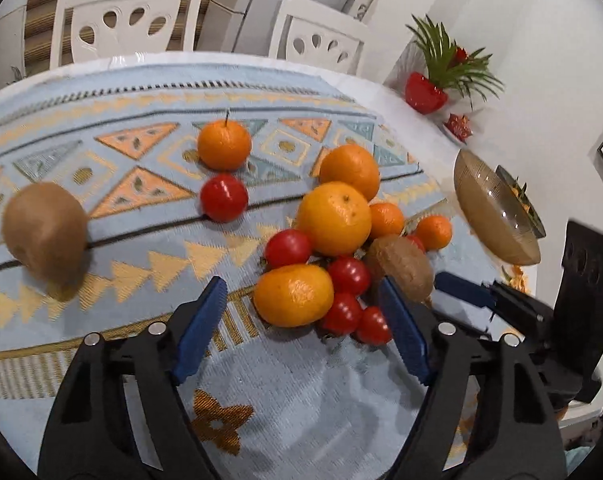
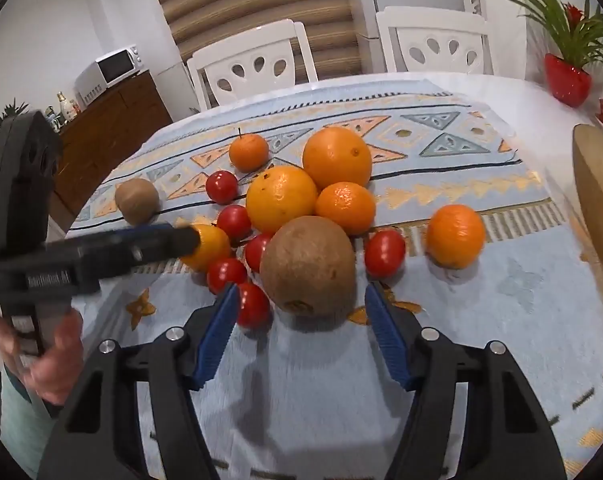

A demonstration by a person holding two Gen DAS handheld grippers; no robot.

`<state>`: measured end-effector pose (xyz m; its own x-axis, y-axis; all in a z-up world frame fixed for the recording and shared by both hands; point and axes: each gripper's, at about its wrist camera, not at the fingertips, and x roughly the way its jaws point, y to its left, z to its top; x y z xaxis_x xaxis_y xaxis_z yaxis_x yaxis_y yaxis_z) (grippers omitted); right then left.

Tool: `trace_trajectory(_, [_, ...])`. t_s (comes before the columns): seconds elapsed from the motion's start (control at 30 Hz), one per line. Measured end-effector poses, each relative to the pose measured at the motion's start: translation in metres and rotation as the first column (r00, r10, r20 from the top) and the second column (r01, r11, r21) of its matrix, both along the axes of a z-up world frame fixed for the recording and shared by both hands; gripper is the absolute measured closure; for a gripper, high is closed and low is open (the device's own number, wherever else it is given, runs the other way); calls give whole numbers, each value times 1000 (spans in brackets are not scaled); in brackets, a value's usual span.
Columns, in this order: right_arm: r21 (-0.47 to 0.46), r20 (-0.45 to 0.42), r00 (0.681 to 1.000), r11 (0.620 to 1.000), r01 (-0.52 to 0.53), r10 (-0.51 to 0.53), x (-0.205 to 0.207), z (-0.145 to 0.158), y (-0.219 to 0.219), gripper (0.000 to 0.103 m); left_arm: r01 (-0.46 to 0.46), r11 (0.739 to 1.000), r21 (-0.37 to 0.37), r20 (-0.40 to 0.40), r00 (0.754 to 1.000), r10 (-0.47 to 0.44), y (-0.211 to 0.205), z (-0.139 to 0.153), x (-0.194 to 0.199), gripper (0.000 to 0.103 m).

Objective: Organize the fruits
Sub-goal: 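Grasp a mandarin with the left tool while the right tool grasps a kiwi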

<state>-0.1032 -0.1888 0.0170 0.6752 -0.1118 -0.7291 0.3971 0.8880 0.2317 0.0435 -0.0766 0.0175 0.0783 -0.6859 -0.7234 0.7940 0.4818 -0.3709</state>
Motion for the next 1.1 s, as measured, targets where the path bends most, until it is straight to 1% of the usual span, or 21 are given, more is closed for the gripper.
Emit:
trace_trajectory(0.07, [-9, -4, 1000, 1000, 8, -8, 6, -1, 1, 39, 5, 1000, 16, -21, 1000, -5, -5, -9, -1, 35])
trace_trajectory(0.17, [-26, -28, 999, 999, 20, -21, 12, -6, 2, 39, -8, 1000, 20, -56, 998, 9, -6, -20, 1, 36])
trace_trajectory(0.23, [-25, -26, 999, 999, 31, -31, 12, -6, 0, 39, -7, 1000, 18, -41, 999, 8, -5, -19, 0, 37])
trace_trajectory(0.37, [19, -22, 999, 999, 49, -48, 12, -9, -9, 39, -20, 1000, 12, -38, 999, 20, -3, -20, -1, 37])
trace_trajectory(0.4, [31, -21, 999, 998, 49, -48, 12, -10, -10, 41, -22, 1000, 10, -33, 999, 22, -2, -19, -2, 37])
trace_trajectory(0.43, [47, -16, 999, 998, 46, -45, 12, -10, -12, 45, -24, 1000, 9, -28, 999, 24, -1, -19, -2, 38])
trace_trajectory(0.47, [68, -3, 999, 997, 33, -33, 11, -10, -13, 49, -25, 1000, 7, -20, 999, 25, -1, -18, -3, 43])
trace_trajectory(0.53, [69, 2, 999, 997, 33, -34, 9, -10, -12, 50, -27, 1000, -2, -12, 1000, 27, 1, -16, -4, 50])
trace_trajectory(0.57, [62, 1, 999, 997, 35, -35, 9, -10, -11, 50, -41, 999, -4, 3, 999, 41, 2, -14, -5, 56])
trace_trajectory(0.6, [54, -1, 999, 998, 35, -35, 10, -9, -9, 50, -59, 998, -4, 18, 998, 59, 4, -13, -5, 59])
trace_trajectory(0.7, [15, -3, 999, 999, 40, -40, 10, -7, -4, 51, -74, 997, -6, 23, 997, 74, 6, -11, -4, 60])
trace_trajectory(0.77, [1, 15, 999, 999, 46, -46, 6, -4, -1, 51, -78, 997, -11, 48, 996, 78, 8, -8, -6, 60])
trace_trajectory(0.83, [10, 45, 998, 999, 50, -50, 1, -1, -3, 51, -78, 997, -29, 87, 993, 80, 10, -1, -10, 60])
trace_trajectory(0.9, [34, 73, 996, 998, 56, -58, -6, 2, -7, 51, -79, 996, -47, 94, 992, 83, 13, 5, -13, 60])
trace_trajectory(0.97, [60, 81, 995, 996, 60, -65, -11, 3, -10, 51, -86, 995, -56, 92, 992, 91, 14, 10, -16, 60])
trace_trajectory(1.03, [140, 92, 993, 988, 58, -71, -20, 2, -18, 51, -85, 994, -68, 88, 992, 91, 16, 17, -21, 60])
trace_trajectory(1.07, [165, 97, 992, 984, 60, -76, -26, 2, -20, 51, -84, 994, -73, 89, 992, 91, 17, 20, -25, 60])
trace_trajectory(1.1, [168, 105, 991, 984, 67, -86, -34, 3, -22, 51, -84, 994, -76, 95, 991, 91, 17, 23, -29, 60])
